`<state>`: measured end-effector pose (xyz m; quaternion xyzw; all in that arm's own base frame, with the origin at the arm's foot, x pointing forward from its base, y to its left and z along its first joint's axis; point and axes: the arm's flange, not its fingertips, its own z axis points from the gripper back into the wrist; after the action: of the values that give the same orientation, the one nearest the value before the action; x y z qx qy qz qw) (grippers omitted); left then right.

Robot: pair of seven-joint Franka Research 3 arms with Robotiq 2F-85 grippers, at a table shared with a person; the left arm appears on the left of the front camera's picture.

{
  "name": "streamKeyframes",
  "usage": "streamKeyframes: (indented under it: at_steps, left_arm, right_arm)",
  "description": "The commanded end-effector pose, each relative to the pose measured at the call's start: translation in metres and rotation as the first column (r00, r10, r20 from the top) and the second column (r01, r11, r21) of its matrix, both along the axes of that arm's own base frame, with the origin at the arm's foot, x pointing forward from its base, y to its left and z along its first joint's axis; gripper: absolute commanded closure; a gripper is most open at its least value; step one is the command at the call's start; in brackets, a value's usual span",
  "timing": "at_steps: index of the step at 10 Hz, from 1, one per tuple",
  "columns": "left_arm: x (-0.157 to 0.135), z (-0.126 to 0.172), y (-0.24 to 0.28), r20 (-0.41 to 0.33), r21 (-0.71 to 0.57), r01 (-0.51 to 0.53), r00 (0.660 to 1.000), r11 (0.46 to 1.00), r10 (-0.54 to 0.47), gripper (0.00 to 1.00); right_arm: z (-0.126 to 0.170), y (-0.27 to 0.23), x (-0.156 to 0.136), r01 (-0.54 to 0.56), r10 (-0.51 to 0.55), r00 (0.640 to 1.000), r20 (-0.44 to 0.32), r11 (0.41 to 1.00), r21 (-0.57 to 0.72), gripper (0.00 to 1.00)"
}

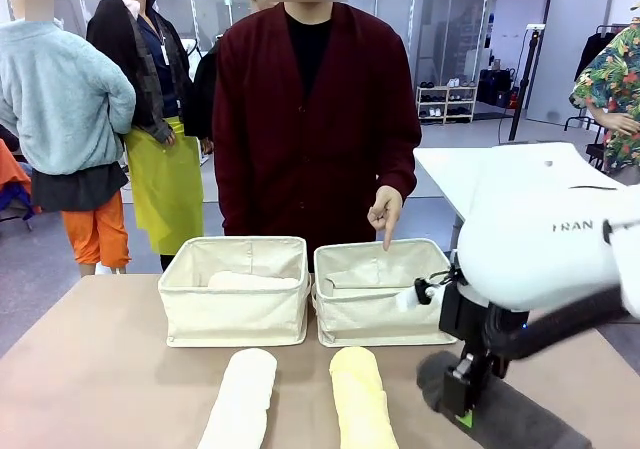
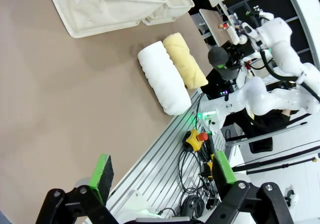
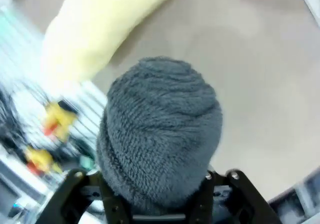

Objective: Divide the towels into two baskets.
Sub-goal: Pick up one hotel-folded towel from the bottom of the table and place it in the Fabric basket indicated by the person.

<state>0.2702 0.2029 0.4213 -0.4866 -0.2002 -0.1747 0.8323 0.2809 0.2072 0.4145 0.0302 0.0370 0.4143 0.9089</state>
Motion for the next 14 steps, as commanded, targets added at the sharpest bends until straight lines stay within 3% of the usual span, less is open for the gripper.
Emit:
streamKeyframes:
  at_steps: [1,3,4,5,9,10,11,12,13,14]
  left_arm:
    - [-0.003,0.002,0.002,0.005,0.006,0.005,1.0,1.0,-0.005,0.0]
    - [-0.003,0.002,0.002,0.005,0.006,0.005,1.0,1.0,-0.005,0.0]
    - [-0.003,0.002,0.002,0.005,0.006,0.005,1.0,1.0,-0.005,0.0]
    - [-0.003,0.002,0.002,0.005,0.006,0.005,1.0,1.0,-0.005,0.0]
    - [-0.003,0.002,0.002,0.005,0.006,0.005,1.0,1.0,-0.005,0.0]
    - [-0.003,0.002,0.002,0.005,0.006,0.005,1.0,1.0,-0.005,0.0]
    - [-0.003,0.002,0.002,0.005,0.006,0.005,1.0,1.0,-0.005,0.0]
    - [-0.003,0.002,0.002,0.005,0.006,0.005,1.0,1.0,-0.005,0.0]
    - [-0.003,0.002,0.002,0.005,0.006,0.005,1.0,1.0,-0.005,0.0]
    - [-0.003,0.002,0.002,0.005,0.006,0.005,1.0,1.0,-0.005,0.0]
  right_arm:
    - [-0.002,0.006,-0.017,-0.34,0.34,0.941,-0.002,0.94,-0.017,1.0]
    - [-0.007,0.009,-0.037,-0.461,0.464,0.886,-0.004,0.879,-0.12,1.0]
    - [-0.009,0.007,-0.042,-0.483,0.493,0.868,0.065,0.867,-0.124,1.0]
    - [-0.002,0.026,-0.031,-0.412,0.412,0.911,-0.014,0.909,-0.059,1.0]
    - [-0.002,0.026,-0.031,-0.412,0.412,0.911,-0.014,0.909,-0.059,1.0]
    - [-0.002,0.022,-0.027,-0.436,0.437,0.899,-0.013,0.896,-0.076,0.63]
    - [0.014,0.028,-0.023,-0.474,0.485,0.871,0.074,0.871,-0.132,0.63]
    - [0.031,0.037,-0.008,-0.507,0.527,0.842,0.115,0.846,-0.166,0.63]
    - [0.051,0.045,0.014,-0.546,0.579,0.804,0.139,0.81,-0.216,0.63]
    - [0.068,0.051,0.038,-0.546,0.582,0.799,0.148,0.807,-0.227,0.63]
